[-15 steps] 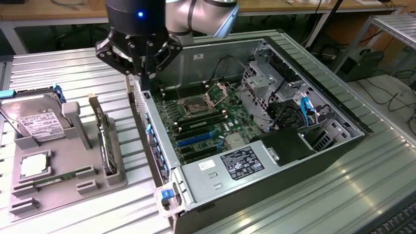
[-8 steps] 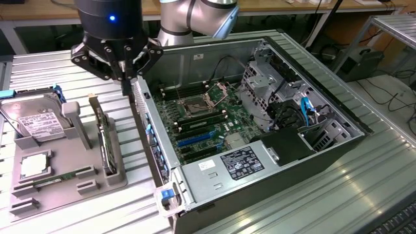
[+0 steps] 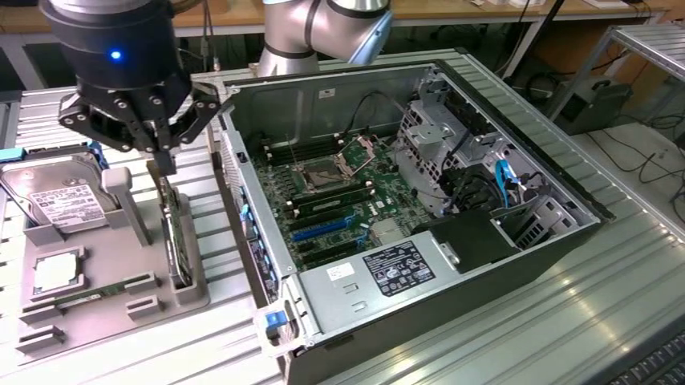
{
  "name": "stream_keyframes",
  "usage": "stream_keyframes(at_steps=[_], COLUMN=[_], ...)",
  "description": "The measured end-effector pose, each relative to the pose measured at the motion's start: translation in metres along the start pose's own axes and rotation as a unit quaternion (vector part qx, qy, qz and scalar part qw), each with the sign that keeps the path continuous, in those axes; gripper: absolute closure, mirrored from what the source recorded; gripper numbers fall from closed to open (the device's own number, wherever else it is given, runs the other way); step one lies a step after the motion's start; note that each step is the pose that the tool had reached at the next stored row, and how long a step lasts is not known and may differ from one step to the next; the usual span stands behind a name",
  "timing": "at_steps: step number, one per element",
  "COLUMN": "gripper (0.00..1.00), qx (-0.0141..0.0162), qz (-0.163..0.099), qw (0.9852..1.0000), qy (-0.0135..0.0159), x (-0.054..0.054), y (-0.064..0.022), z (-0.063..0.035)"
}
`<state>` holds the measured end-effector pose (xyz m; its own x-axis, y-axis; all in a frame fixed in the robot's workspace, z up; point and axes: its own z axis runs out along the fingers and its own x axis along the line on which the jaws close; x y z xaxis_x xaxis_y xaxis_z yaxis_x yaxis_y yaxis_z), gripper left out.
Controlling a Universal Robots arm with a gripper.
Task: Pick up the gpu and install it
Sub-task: 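Reach for the gpu, then pick up the gpu and move the gpu toward the slot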
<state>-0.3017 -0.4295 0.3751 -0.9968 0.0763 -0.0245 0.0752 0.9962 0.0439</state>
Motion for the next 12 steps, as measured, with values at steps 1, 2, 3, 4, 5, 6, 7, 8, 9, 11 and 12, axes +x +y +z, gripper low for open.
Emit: stream_keyframes(at_steps=[1,2,3,4,5,6,7,8,9,11,12], gripper=[0.89,0.89,0.89,0.89,0.89,0.89,0.89,0.89,0.89,0.89,0.89], qx=[0.0000,0.0000,0.0000,-0.0001,0.0000,0.0000,0.0000,0.0000,0.0000,0.0000,0.0000], qz=[0.000,0.000,0.000,0.000,0.000,0.000,0.000,0.000,0.000,0.000,0.000], qw=[1.0000,1.0000,1.0000,1.0000,1.0000,1.0000,1.0000,1.0000,1.0000,1.0000,1.0000], qy=[0.0000,0.0000,0.0000,-0.0001,0.0000,0.0001,0.0001,0.0001,0.0000,0.0001,0.0000], x=[0.005,0.011,0.015,0.018,0.018,0.018,0.018,0.018,0.018,0.018,0.018], y=[0.0000,0.0004,0.0011,0.0022,0.0029,0.0029,0.0029,0.0029,0.0029,0.0029,0.0029], z=[0.0019,0.0040,0.0058,0.0078,0.0095,0.0097,0.0097,0.0097,0.0098,0.0098,0.0098])
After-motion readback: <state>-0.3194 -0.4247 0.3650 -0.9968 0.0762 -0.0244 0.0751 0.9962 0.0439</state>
